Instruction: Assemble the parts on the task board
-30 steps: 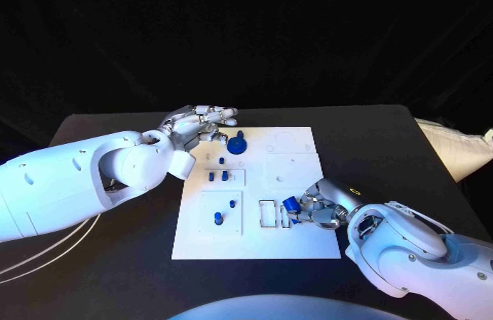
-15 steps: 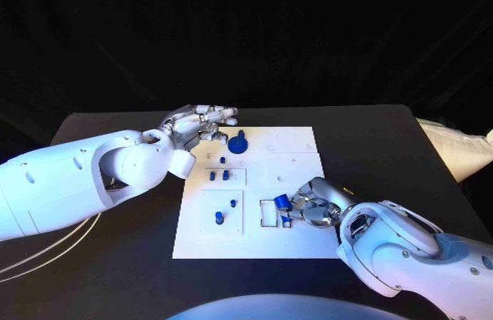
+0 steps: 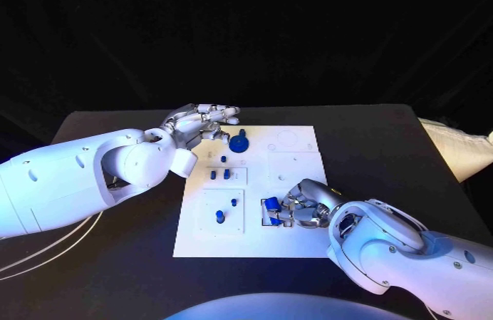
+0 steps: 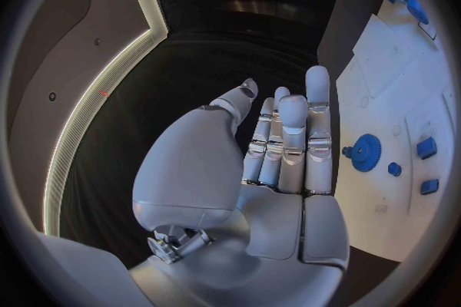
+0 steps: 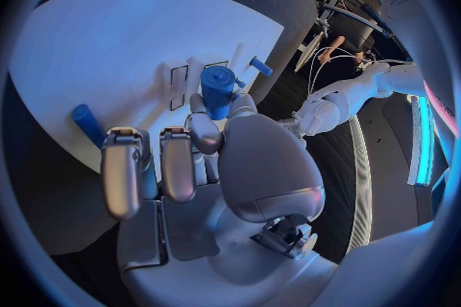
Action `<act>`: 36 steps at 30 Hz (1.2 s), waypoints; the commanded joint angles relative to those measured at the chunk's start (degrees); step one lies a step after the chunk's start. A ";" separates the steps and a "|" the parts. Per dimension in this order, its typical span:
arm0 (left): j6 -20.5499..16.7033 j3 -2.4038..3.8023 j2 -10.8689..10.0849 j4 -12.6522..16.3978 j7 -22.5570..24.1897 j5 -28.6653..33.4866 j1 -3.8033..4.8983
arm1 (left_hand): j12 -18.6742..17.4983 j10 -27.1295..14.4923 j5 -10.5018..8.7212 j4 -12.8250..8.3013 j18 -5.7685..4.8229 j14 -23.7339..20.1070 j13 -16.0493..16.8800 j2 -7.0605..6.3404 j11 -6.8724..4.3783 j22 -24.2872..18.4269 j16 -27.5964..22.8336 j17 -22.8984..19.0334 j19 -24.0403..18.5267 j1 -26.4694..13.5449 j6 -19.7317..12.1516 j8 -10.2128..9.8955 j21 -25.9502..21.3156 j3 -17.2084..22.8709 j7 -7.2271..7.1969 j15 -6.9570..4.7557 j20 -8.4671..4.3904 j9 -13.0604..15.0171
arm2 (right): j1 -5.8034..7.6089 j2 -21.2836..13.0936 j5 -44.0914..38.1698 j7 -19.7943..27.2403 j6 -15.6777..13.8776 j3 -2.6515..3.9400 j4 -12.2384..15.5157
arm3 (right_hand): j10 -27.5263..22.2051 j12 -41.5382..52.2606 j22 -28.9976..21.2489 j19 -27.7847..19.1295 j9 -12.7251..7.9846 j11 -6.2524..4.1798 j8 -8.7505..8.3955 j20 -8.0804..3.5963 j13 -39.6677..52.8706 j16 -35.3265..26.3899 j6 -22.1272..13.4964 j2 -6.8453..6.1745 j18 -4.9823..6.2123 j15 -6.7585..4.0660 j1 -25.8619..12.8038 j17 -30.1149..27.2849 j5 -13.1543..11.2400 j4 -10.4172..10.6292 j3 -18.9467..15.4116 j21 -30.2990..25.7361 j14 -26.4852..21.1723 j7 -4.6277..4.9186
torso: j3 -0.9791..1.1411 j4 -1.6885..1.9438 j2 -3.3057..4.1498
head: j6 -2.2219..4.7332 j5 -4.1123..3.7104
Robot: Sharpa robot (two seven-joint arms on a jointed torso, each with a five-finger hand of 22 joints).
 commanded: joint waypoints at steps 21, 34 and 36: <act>1.37 0.03 0.20 -0.05 0.15 -0.09 0.01 | 0.36 -0.41 -0.18 0.13 0.64 -0.21 0.05 -0.02 -0.13 -0.10 -0.02 -0.01 0.40 0.44 -0.37 0.31 -0.36 -0.35 -0.15 0.20 0.11 -0.08 | 0.04 0.31 -2.59 -0.35 1.04 -0.01 -0.77 | -2.64 -7.94 3.12 -0.90 1.21 0.32 -0.02 0.19 -5.41 -1.44 -1.16 -8.65 -0.45 -0.10 -14.51 -1.86 -18.75 0.30 1.21 -0.94 2.94 0.57 | 0.04 0.01 0.03 | -0.14 0.00; 1.55 0.03 0.26 -0.05 0.09 -0.09 0.00 | 0.36 -0.41 -0.18 0.13 0.64 -0.21 0.05 -0.02 -0.13 -0.10 -0.02 -0.01 0.40 0.44 -0.37 0.31 -0.36 -0.35 -0.15 0.20 0.11 -0.08 | -0.06 0.78 -7.66 -0.48 1.92 -0.02 -1.35 | -0.73 -6.24 4.49 0.03 2.67 -0.79 2.46 -0.53 -3.20 -0.84 1.48 -2.11 -0.78 -0.99 3.60 -0.78 -18.85 -6.35 6.10 -0.15 3.21 -0.65 | -0.03 0.16 0.02 | -0.21 -0.31; 1.58 0.03 0.27 -0.05 0.07 -0.09 -0.01 | 0.36 -0.41 -0.18 0.13 0.64 -0.21 0.05 -0.02 -0.13 -0.10 -0.02 -0.01 0.40 0.44 -0.37 0.31 -0.36 -0.35 -0.15 0.20 0.11 -0.08 | -0.06 1.13 -8.08 -0.51 2.15 -0.03 -1.78 | -0.43 -5.89 4.69 0.16 2.80 -0.94 2.70 -0.62 -2.81 -0.72 1.69 -1.77 -0.83 -1.10 4.43 -0.59 -18.84 -6.83 6.32 -0.02 3.25 -0.80 | 0.00 0.17 0.04 | -0.20 -0.32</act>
